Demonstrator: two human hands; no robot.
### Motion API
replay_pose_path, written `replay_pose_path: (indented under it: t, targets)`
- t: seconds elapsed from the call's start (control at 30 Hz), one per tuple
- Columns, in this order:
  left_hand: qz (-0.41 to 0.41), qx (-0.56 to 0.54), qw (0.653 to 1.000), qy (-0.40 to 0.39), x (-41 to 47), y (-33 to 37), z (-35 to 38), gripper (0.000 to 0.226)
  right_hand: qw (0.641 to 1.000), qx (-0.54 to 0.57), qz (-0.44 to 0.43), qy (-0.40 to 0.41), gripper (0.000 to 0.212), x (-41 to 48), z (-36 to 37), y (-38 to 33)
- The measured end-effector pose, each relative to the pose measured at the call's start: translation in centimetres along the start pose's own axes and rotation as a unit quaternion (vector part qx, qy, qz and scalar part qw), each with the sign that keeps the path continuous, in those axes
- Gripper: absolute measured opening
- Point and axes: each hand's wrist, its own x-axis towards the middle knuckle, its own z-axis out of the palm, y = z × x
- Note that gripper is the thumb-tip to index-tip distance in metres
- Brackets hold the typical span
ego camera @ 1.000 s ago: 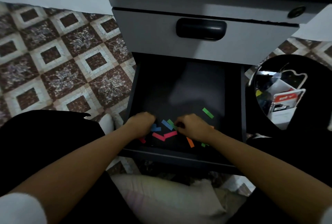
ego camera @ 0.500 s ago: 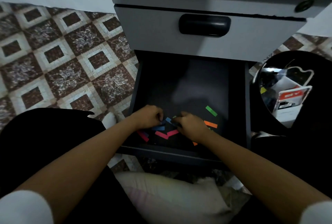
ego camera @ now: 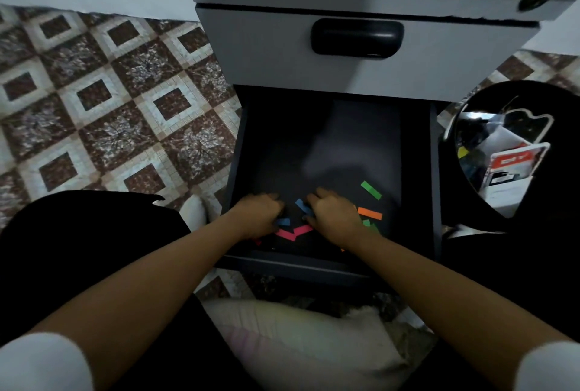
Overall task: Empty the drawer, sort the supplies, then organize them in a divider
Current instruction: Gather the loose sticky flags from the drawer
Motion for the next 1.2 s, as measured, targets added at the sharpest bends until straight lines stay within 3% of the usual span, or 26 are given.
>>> replay_pose_path:
  t: [0.17,0.43,0.57,0.67,0.83,0.97,1.1,1.2]
  targets:
    - [-0.003,-0.032,0.999,-0.006,-0.1,0.1,-0.1,0.022,1.000,0.018,0.009,-0.004,0.026,0.2,0.2,-0.5]
    - [-0.005,-0.075,0.997,-0.020,-0.2,0.0,-0.2,0.013,0.999,0.044,0.005,0.000,0.026,0.2,0.1,-0.4]
    - [-0.025,-0.158,0.987,-0.008,0.0,-0.1,-0.5,0.014,0.999,0.037,-0.006,0.005,0.025,0.0,0.0,-0.3]
    - [-0.059,-0.282,0.957,0.033,0.2,-0.1,-2.0,0.019,0.999,0.030,-0.006,0.009,0.030,-0.1,0.2,-0.2]
    - [-0.098,-0.456,0.878,0.107,0.3,-0.5,-4.6,0.023,1.000,0.026,0.004,0.010,0.031,-0.2,0.4,-0.1]
    - [-0.122,-0.498,0.848,0.129,0.0,-0.8,-5.3,0.026,0.999,0.022,-0.004,0.027,0.030,-0.4,0.3,-0.3]
    - [-0.112,-0.525,0.833,0.134,-0.4,-1.2,-5.5,0.009,0.999,0.027,-0.006,0.015,0.027,-0.3,0.2,-1.0]
    - [-0.106,-0.542,0.821,0.146,-0.6,-1.2,-5.9,0.013,0.998,0.058,0.000,-0.004,0.023,0.0,0.2,-1.5]
